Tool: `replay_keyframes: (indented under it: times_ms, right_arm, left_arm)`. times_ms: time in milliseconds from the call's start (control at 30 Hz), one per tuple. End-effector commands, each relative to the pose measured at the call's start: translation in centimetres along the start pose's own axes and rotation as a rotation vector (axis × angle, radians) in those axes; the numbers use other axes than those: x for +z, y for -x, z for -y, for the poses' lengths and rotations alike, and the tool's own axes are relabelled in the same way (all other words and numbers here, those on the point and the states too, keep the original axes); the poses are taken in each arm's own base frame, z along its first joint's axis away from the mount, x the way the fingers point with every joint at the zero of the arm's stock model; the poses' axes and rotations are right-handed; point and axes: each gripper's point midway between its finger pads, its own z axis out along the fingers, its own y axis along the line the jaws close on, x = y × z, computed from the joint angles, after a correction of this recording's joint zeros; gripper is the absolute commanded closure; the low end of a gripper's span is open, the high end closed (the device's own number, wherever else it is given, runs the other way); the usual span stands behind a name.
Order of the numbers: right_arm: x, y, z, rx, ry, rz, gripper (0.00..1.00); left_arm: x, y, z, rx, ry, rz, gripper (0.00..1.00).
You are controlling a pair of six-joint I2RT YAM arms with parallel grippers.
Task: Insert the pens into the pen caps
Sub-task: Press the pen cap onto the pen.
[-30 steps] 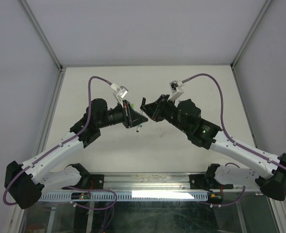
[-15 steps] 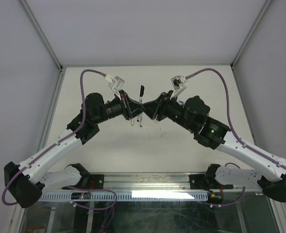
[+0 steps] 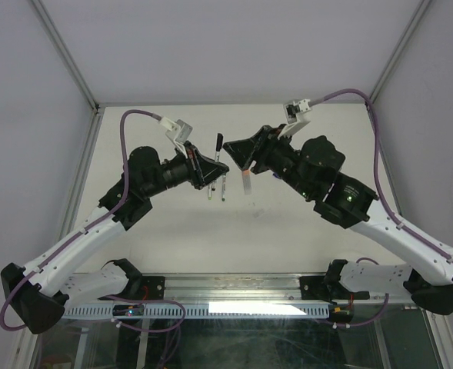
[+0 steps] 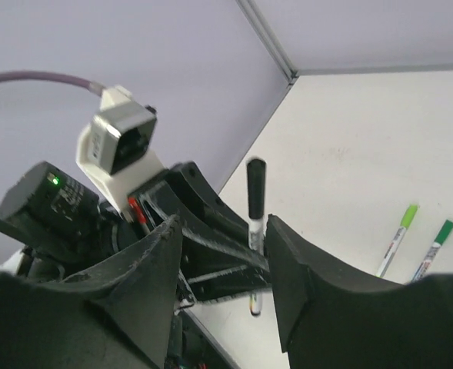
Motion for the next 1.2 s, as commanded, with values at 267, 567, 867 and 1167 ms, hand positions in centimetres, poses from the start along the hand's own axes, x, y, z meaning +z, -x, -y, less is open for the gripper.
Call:
replay_keyframes:
  times_ms: [267,567,867,1167]
  right_arm:
    - [3.3,3.0,-0.6,-0.034,-0.09,0.049,0.5]
    - [3.6,2.7,1.0,-0.027,-0.157,0.065,0.5]
    - [4.8,1.9,1.9,0.013,-0.166,0.033,0.5]
    - [6.5,0.1,0.9,0.039,-0.061,-0.071,0.53]
  left_arm:
    - [-0.1,0.7,0.5,-0.005,0.004,-0.034,1.0]
    - [-0.6,0.7,0.6,-0.01,0.004,-0.029,1.0]
    - [-0.5,0.3,1.0,-0.008,-0.027,-0.048,1.0]
    - [-0.9,0.1,1.5,0.002,-0.056,-0.033,1.0]
